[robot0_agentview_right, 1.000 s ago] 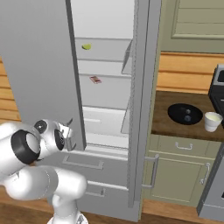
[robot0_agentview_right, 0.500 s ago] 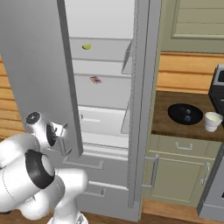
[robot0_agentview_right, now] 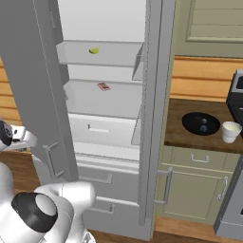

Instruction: Grab a lemon wedge from the fridge and one ice cube from the ice bowl, and put them in the glass of lemonade.

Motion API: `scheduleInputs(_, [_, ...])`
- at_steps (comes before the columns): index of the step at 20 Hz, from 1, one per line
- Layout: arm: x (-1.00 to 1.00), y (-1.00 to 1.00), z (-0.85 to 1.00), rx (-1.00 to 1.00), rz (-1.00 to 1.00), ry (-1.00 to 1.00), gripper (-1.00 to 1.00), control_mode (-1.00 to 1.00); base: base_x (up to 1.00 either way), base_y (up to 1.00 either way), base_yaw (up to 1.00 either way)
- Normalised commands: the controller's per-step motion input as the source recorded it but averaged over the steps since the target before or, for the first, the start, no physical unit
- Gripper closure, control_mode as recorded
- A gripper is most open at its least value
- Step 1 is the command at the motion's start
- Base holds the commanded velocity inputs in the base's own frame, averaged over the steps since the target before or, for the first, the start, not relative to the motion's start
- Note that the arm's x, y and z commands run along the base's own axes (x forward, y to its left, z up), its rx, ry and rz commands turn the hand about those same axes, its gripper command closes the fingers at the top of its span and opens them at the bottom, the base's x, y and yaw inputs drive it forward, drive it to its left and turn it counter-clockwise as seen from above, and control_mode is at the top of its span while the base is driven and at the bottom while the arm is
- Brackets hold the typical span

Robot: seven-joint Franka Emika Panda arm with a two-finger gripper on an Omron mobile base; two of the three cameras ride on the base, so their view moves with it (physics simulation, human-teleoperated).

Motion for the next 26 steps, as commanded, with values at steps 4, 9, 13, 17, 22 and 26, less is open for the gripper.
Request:
scheduleInputs(4, [-0.99,-0.07,0.82,-0.01,0.10,-0.11,1.00,-1.00,0.00,0.00,0.00])
scheduleInputs(9, [-0.45,-0.91,1.00,0.15,0.01,-0.05,1.00,-1.00,0.00,0.00,0.00])
scheduleInputs(13, [0.15,-1.00,0.77,0.45,0.00,0.05,1.00,-1.00,0.00,0.00,0.00])
scheduleInputs(17, [0.47,-1.00,0.12,0.63,0.00,0.10,1.00,-1.00,0.00,0.00,0.00])
scheduleInputs(22, [0.91,-0.96,0.00,0.47,-0.07,0.26,1.00,-1.00,0.00,0.00,0.00])
scheduleInputs(26, [0.59,-0.45,-0.10,0.33,-0.23,0.09,-1.00,-1.00,0.00,0.00,0.00])
